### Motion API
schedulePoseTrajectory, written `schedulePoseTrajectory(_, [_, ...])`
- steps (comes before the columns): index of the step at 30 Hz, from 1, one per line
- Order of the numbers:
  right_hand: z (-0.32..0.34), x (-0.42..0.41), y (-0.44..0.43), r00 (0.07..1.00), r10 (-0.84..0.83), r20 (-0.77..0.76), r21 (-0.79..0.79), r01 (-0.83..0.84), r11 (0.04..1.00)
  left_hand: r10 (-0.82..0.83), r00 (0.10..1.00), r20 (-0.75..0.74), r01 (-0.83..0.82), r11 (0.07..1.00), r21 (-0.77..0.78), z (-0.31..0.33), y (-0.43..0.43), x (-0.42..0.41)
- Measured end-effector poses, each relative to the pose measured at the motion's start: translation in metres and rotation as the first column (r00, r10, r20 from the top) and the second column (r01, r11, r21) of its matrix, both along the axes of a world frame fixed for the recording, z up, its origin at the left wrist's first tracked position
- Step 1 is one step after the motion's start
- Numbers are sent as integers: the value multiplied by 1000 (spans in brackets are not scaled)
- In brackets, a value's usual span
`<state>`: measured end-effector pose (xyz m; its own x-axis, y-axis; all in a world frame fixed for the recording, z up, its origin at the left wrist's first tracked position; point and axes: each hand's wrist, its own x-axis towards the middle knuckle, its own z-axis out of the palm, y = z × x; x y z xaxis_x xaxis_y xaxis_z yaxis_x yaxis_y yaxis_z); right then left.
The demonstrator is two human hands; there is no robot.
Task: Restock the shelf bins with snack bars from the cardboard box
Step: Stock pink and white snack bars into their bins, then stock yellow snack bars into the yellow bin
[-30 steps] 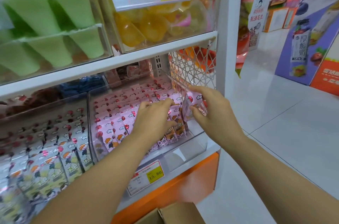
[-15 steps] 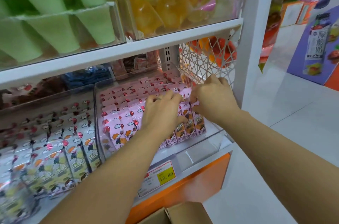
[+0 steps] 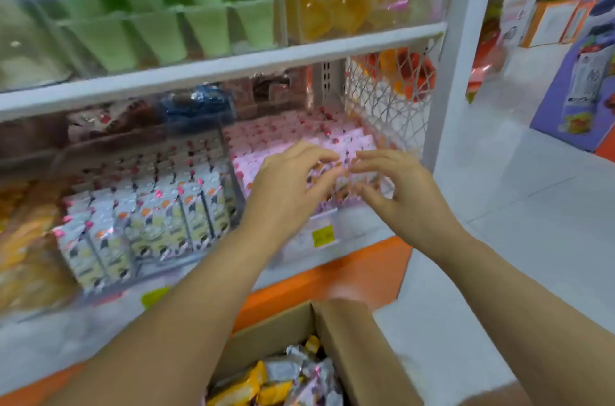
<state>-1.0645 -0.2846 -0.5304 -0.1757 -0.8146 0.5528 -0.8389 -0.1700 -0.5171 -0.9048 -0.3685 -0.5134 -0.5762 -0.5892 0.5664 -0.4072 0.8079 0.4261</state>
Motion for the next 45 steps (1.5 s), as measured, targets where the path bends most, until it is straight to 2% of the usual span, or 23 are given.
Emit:
schedulePoseTrajectory(3, [-16,42,27,984,83,157,-36,-78,996,-11,996,-84,15,999,49,-19,40,47])
schedulePoseTrajectory(6, [-43,83,44,948,122,294,31,-137,990,67,994,-90,-55,990,134,-53,72,99])
schedulePoseTrajectory(8, [-69,103,49,946,125,298,107,-163,981,139,989,-50,-126,970,210,-79,82,135])
schedulePoseTrajectory(11, [-111,124,50,968,111,224,271,-171,947,266,963,39,-265,915,305,-117,89,186])
schedulePoseTrajectory(13, [-137,134,52,975,124,187,450,-197,871,347,932,103,-359,853,378,-143,92,219])
schedulePoseTrajectory(16, [-174,147,55,967,218,133,723,-245,646,392,883,259,-469,705,532,-180,99,259])
schedulePoseTrajectory(19, [-193,158,53,938,347,23,842,-205,499,345,838,424,-546,542,639,-210,101,282])
schedulePoseTrajectory(23, [-206,163,46,872,481,-90,933,-96,348,189,811,553,-574,440,691,-238,104,295])
schedulePoseTrajectory(25, [-213,165,48,836,530,-144,948,-37,317,136,823,551,-553,408,726,-242,108,298])
schedulePoseTrajectory(28, [-218,170,52,821,556,-132,960,-33,277,89,868,489,-482,392,784,-231,107,297])
schedulePoseTrajectory(30, [-215,171,53,795,593,-130,964,-38,263,-88,858,506,-453,335,826,-220,105,296])
schedulePoseTrajectory(31, [-214,172,53,781,608,-141,963,-35,269,-208,817,539,-468,310,828,-215,104,295])
schedulePoseTrajectory(33, [-209,173,53,779,603,-172,951,-29,309,-427,651,627,-565,279,777,-203,106,292])
schedulePoseTrajectory(35, [-197,178,51,786,569,-243,907,-23,420,-523,487,700,-658,308,687,-195,113,289])
schedulePoseTrajectory(36, [-188,181,50,785,544,-296,864,-23,503,-524,460,717,-676,316,665,-195,117,288])
schedulePoseTrajectory(37, [-179,184,50,794,511,-329,810,-40,585,-505,472,723,-685,307,661,-196,120,287])
schedulePoseTrajectory(39, [-159,187,50,861,431,-272,716,-118,688,-440,550,710,-683,253,685,-190,124,288])
schedulePoseTrajectory(42, [-134,187,53,951,306,-40,588,-225,777,-323,682,656,-612,238,754,-167,116,291])
schedulePoseTrajectory(45, [-108,194,54,926,297,234,473,-375,797,-150,852,501,-477,171,862,-123,105,293])
